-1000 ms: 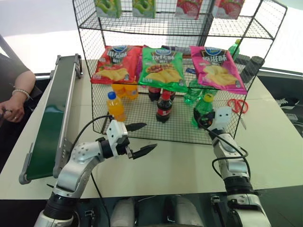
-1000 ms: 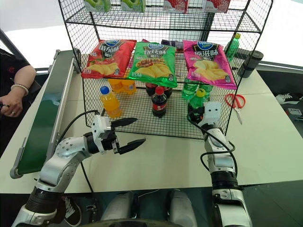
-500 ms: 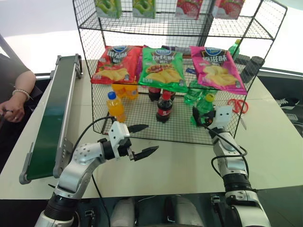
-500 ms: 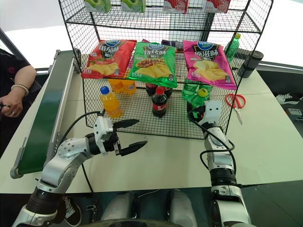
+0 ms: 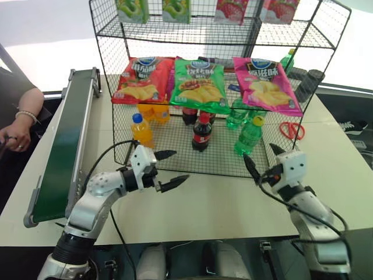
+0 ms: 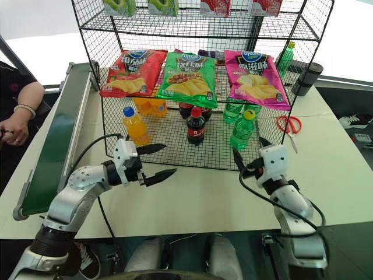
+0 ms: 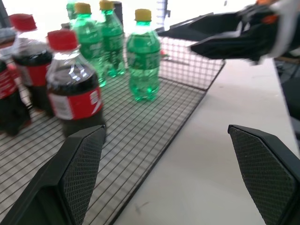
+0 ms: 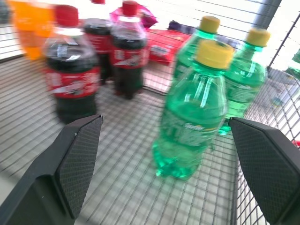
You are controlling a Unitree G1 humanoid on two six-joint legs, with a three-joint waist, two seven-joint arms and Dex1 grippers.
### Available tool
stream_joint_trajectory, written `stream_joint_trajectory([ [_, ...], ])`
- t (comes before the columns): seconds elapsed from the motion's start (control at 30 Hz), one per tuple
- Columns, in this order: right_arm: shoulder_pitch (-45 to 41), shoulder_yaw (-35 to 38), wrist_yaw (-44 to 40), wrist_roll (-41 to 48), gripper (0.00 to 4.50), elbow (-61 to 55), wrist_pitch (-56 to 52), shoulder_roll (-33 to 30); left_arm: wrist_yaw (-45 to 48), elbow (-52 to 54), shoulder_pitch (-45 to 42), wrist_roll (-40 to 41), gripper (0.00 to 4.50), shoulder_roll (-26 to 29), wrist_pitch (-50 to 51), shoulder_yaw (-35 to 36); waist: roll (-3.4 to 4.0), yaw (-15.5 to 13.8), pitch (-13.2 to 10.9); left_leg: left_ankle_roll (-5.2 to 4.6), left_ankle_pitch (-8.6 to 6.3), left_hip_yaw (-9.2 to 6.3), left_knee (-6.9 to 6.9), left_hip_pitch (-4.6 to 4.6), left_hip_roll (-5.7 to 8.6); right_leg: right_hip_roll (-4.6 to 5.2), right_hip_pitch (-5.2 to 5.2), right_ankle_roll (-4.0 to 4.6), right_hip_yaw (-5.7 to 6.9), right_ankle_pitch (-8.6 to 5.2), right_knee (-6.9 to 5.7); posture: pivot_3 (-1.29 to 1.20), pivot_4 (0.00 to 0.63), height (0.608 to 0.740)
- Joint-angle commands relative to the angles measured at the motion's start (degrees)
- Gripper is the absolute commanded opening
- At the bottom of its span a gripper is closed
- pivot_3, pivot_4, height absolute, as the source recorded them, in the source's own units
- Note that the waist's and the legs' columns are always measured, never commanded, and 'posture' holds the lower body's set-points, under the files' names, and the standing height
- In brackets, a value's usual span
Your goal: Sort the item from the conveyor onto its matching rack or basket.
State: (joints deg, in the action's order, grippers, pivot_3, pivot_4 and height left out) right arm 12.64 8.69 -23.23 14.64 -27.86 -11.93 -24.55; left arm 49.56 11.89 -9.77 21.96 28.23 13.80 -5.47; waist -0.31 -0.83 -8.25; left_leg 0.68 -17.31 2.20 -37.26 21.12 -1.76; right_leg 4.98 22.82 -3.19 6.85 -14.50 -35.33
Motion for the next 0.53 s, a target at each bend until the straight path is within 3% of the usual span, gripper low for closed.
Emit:
stream_joint_trajectory([
  [0.03, 4.09, 5.76, -5.01, 5.99, 4.47, -6.96, -1.64, -3.31, 0.62, -0.67, -0.44, 0.31, 4.5, 1.61, -0.62, 2.77, -0.03, 0.01, 0.02, 0.0, 0.0, -0.01, 0.0, 0.0, -0.01, -0.01, 0.0, 0.0, 0.01, 0.0, 0.01, 0.0, 0.15, 0.734],
  [0.27, 11.0, 15.87, -10.71, 12.15, 4.47, -7.2, -3.67, -7.86, 2.54, -4.12, 1.05, -1.03, 4.5, 5.01, -2.97, 4.6, -0.08, -0.02, 0.04, -0.01, -0.01, -0.01, 0.0, -0.05, 0.0, -0.01, -0.04, 0.01, 0.0, -0.01, 0.02, 0.0, 0.15, 0.734],
  [0.53, 12.64, 18.32, -10.83, 13.83, 4.47, -9.12, -6.19, -8.56, 4.96, -6.2, 2.5, -1.15, 4.5, 6.58, -4.13, 5.83, -0.08, -0.02, 0.05, -0.02, -0.01, -0.01, 0.0, -0.05, 0.0, 0.0, -0.04, 0.01, 0.0, -0.01, 0.02, 0.0, 0.15, 0.734],
])
